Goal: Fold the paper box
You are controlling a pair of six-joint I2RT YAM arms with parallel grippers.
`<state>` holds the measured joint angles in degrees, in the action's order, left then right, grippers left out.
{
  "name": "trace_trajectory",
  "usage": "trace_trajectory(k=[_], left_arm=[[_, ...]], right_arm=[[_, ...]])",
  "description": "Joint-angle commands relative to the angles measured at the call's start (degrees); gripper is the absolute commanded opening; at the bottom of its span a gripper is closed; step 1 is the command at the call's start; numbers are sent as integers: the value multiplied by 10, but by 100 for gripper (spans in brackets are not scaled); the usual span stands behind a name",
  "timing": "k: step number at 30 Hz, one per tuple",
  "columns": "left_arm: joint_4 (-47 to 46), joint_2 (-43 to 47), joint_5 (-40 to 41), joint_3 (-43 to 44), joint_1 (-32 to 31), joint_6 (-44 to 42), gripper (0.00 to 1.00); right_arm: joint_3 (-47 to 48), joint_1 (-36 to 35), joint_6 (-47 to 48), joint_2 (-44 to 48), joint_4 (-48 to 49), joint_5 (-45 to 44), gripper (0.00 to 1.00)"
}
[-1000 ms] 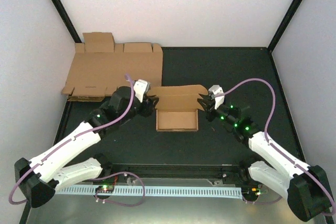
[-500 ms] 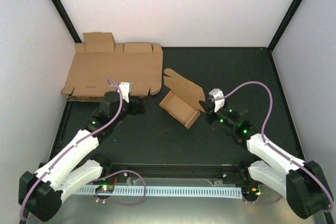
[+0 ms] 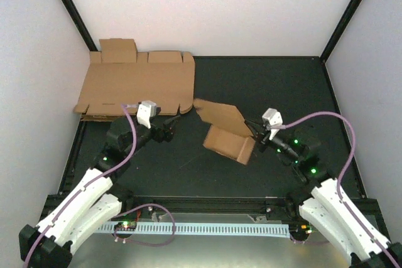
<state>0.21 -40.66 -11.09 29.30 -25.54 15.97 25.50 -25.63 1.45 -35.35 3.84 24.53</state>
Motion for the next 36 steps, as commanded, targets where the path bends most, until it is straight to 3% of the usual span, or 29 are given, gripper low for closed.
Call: trace_trajectory(k=[1, 7, 11, 14, 19, 23, 26, 29, 32, 36], left_arm=[[-37, 57, -83, -5, 4, -41, 99], [-78, 102, -186, -29, 4, -59, 99], [-19, 94, -145, -13, 3, -33, 99], [-8, 78, -176, -12, 3, -29, 99], [-37, 32, -192, -26, 3, -2, 99], [-112, -34, -197, -39, 2, 8, 99], [-116, -82, -185, -21, 2, -7, 99], [-115, -108, -180, -9, 2, -14, 99], [-135, -115, -177, -13, 2, -4, 99], [-156, -120, -168, -22, 1, 22, 99]], right_arm=[[36, 2, 39, 61, -83, 19, 8], [79, 2, 64, 79, -138, 25, 7], [89, 2, 59, 63, -152, 15, 2], [91, 2, 28, 44, -158, -7, 3], [93, 3, -16, 43, -171, -48, 26], [104, 2, -39, 51, -209, -101, 59], [124, 2, -21, 38, -239, -116, 83], [153, 2, 29, -4, -268, -84, 100], [204, 2, 77, -85, -309, -41, 100], [288, 1, 136, -210, -371, -62, 99]])
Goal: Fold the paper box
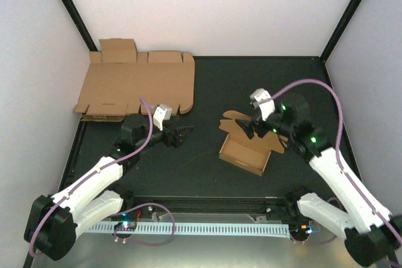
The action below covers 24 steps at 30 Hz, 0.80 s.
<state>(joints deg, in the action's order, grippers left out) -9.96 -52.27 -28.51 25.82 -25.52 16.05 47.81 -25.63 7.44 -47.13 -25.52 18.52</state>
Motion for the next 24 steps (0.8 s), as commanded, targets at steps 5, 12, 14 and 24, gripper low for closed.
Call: trace_trajectory(k=[5, 12, 14, 24], left_arm=[[-56, 2, -6, 3, 1, 47, 99], [-45, 30, 4, -16, 1, 36, 99], [-45, 34, 6, -20, 1, 35, 99], [-46, 29, 3, -21, 1, 34, 99]], right_arm=[[168, 1, 138, -215, -178, -45, 96], [298, 1, 172, -333, -313, -91, 77], [309, 0, 183, -345, -332, -99, 70], [299, -8, 186, -334, -336, -74, 57]])
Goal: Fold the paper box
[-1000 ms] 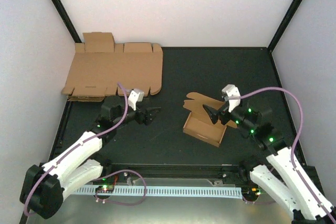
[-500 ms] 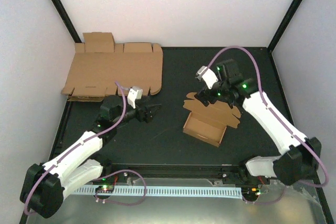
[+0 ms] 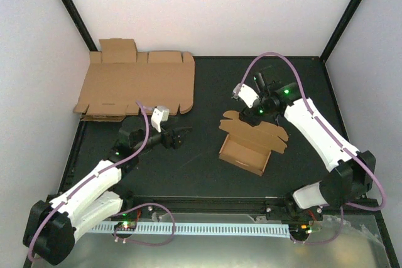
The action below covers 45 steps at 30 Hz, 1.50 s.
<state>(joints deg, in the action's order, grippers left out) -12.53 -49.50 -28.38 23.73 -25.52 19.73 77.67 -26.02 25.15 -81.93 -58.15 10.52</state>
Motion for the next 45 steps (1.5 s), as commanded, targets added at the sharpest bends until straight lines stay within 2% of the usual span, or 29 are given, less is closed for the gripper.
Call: trace_trajectory(k=[1, 5, 8, 12, 16, 19, 20, 29, 39, 45], left_arm=[[-19, 0, 2, 0, 1, -2, 99], [-19, -2, 4, 0, 1, 0, 99], [-17, 1, 6, 1, 1, 0, 99], [-10, 3, 12, 1, 2, -3, 99], [0, 4, 16, 1, 2, -6, 99], [9, 10, 24, 1, 1, -11, 99], [14, 13, 28, 1, 1, -13, 99], [53, 77, 83, -10, 1, -28, 99], [75, 110, 108, -29, 2, -25, 99], [84, 116, 116, -31, 2, -26, 99]], right_arm=[[-3, -4, 10, 11, -6, 2, 56], [-4, -4, 10, -12, -2, -23, 51], [10, -5, 13, -32, -7, -43, 39], [9, -11, 31, -36, 0, -44, 38], [19, -19, 42, -59, -15, -40, 23], [40, -22, 49, -80, -31, -27, 4], [49, -25, 49, -84, -33, -23, 2], [108, -65, 91, -95, -5, 28, 2], [225, -110, 190, -201, -47, 36, 2], [303, -124, 220, -257, -81, 37, 2]])
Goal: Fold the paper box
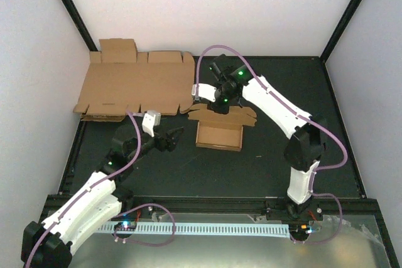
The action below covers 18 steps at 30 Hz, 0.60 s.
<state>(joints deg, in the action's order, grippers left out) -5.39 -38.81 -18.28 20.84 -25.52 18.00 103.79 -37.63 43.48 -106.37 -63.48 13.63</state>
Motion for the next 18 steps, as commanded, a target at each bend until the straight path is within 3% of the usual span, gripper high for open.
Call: trace_trajectory(k=[1, 3, 5, 8, 14, 18], left_arm=[[14, 9, 16, -3, 1, -8, 99], [15, 11, 17, -3, 1, -9, 99], [15, 11, 19, -4, 1, -9, 99], [16, 10, 21, -5, 1, -12, 99], [9, 1, 34, -6, 2, -30, 99], [4, -8, 30, -1, 2, -32, 99]], right_arm=[[46, -9, 39, -16, -30, 6, 2], [48, -12, 40, -21, -28, 4, 8], [44, -15, 32, -20, -14, -8, 29], [28, -15, 11, -1, 24, -19, 47], [-39, -13, -45, 85, 127, -21, 58], [-140, 8, -124, 179, 240, 6, 63]])
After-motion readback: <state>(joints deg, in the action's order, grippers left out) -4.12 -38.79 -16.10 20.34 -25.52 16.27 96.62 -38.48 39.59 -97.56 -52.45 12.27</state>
